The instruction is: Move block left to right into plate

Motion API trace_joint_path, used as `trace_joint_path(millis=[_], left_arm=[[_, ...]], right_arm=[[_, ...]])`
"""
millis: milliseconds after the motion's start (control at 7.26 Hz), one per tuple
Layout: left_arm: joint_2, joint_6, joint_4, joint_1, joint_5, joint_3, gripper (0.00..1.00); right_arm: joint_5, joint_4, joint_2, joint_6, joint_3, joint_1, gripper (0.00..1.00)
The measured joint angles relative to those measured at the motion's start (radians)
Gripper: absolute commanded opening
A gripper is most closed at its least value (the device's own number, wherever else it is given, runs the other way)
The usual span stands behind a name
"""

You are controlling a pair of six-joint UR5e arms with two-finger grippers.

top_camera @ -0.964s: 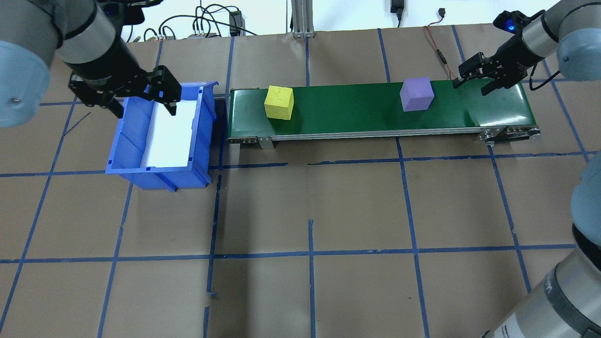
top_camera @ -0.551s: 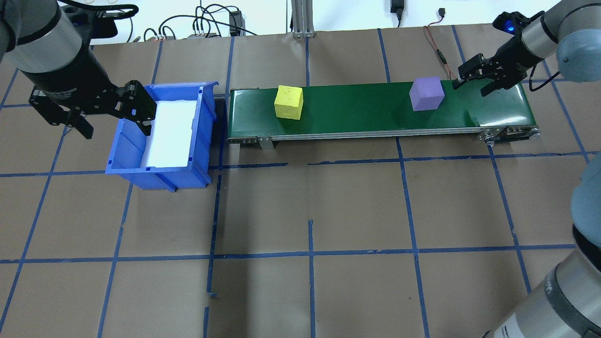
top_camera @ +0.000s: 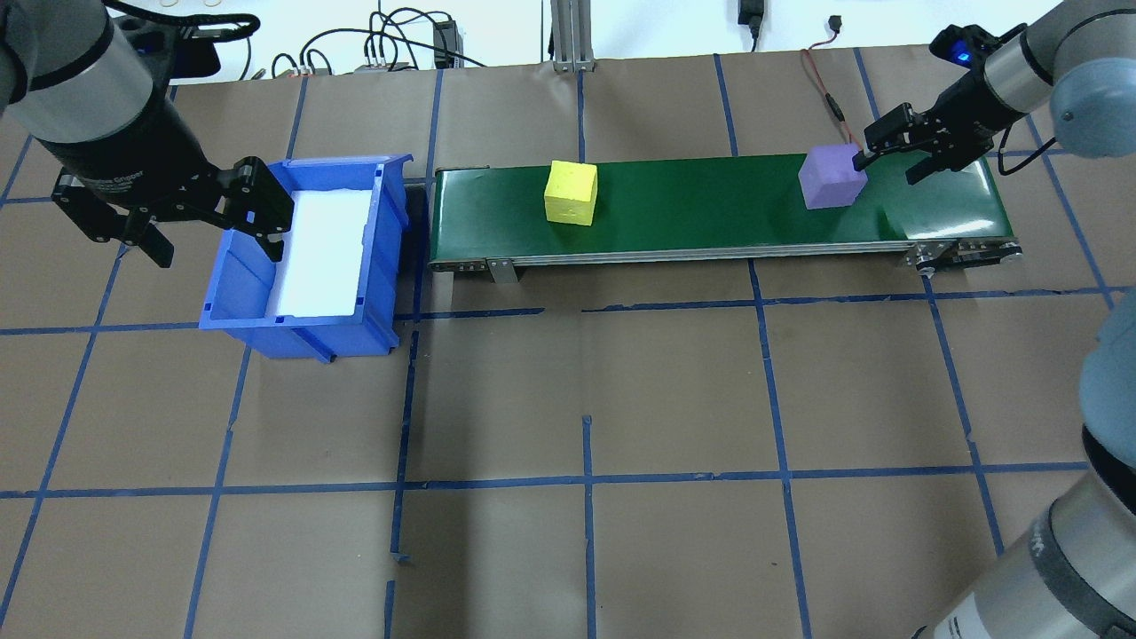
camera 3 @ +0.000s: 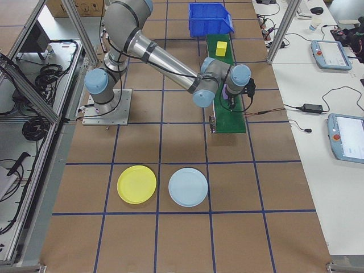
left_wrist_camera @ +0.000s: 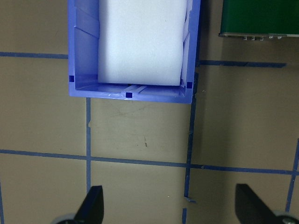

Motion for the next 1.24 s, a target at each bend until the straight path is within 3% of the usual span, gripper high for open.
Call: trace_joint_path(millis=[964, 1102, 1240], left_arm=[[0.001, 0.002, 0.0, 0.002, 0.0, 0.008, 1.0], [0.001, 0.002, 0.001, 0.001, 0.0, 0.009, 1.0], [0.001, 0.002, 0.001, 0.001, 0.0, 0.009, 1.0]], right_arm=[[0.006, -0.002, 0.005, -0.004, 0.001, 0.0, 0.98], [0.004, -0.002, 0.011, -0.004, 0.002, 0.0, 0.96], [-0.005, -0.005, 0.019, -0.003, 0.004, 0.0, 0.86]])
